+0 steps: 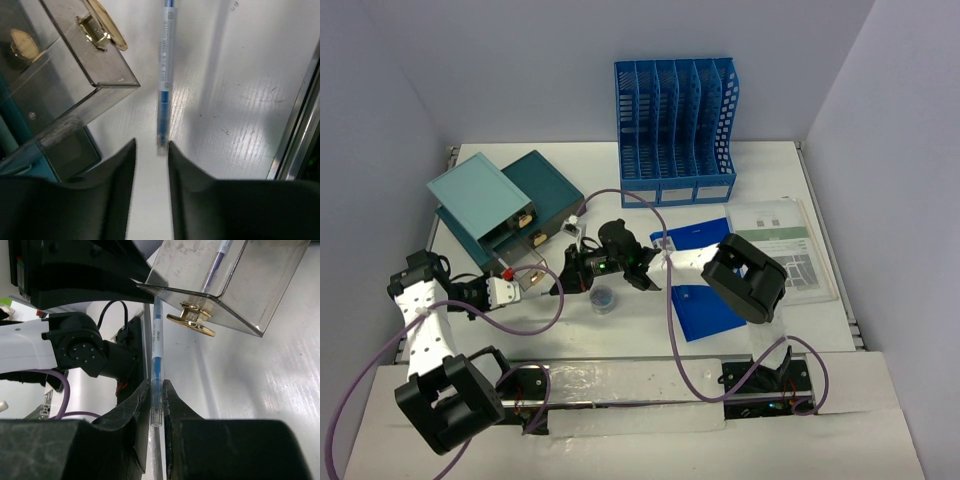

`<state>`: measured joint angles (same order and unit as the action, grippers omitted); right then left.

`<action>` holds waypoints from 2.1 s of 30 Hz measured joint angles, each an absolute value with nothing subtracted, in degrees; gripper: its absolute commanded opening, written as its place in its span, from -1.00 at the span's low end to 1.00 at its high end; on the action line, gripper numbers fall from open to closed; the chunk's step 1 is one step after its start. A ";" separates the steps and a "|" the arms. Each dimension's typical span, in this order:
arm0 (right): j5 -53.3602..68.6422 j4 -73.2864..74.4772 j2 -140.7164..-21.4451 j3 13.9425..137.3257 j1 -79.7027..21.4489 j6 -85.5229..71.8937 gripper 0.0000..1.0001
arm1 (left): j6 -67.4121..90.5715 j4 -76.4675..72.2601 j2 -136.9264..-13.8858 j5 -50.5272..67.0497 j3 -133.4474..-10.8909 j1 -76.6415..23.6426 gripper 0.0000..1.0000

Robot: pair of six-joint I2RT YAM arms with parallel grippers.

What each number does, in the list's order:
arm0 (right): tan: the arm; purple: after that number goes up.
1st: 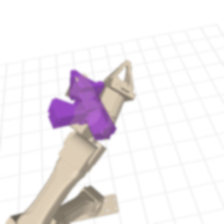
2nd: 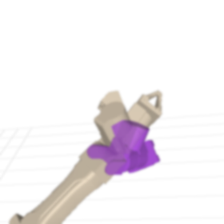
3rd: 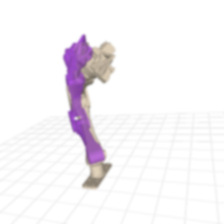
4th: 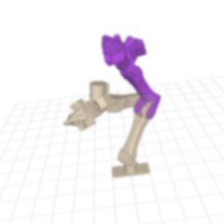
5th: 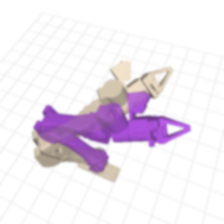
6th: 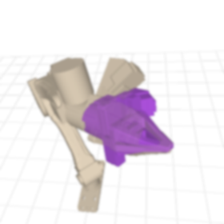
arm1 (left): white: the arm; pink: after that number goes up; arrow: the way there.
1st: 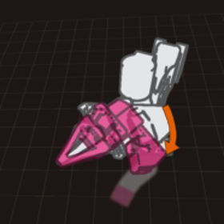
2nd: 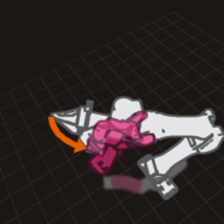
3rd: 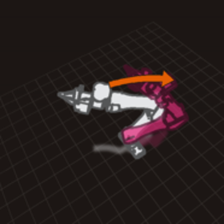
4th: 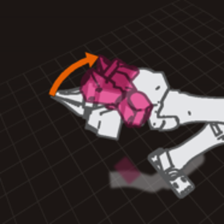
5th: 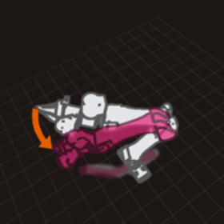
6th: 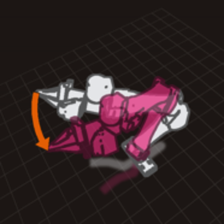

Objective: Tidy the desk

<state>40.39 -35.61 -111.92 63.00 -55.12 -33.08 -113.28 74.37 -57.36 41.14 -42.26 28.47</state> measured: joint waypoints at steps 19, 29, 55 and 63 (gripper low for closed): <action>40.51 -35.29 -110.89 61.40 -55.20 -33.10 -1.00 | -109.97 74.57 -51.08 45.30 -43.44 28.42 0.98; 40.34 -35.22 -105.23 59.04 -55.20 -33.00 -1.00 | -96.20 75.43 -49.04 51.91 -53.42 28.42 0.98; 20.96 -20.09 -98.09 71.16 -55.25 -27.22 -1.00 | -26.96 29.50 -65.14 39.39 -58.67 28.21 0.98; 8.82 -9.60 -100.44 77.80 -58.41 -20.12 -1.00 | -20.12 22.24 -72.66 33.10 -62.72 28.21 0.99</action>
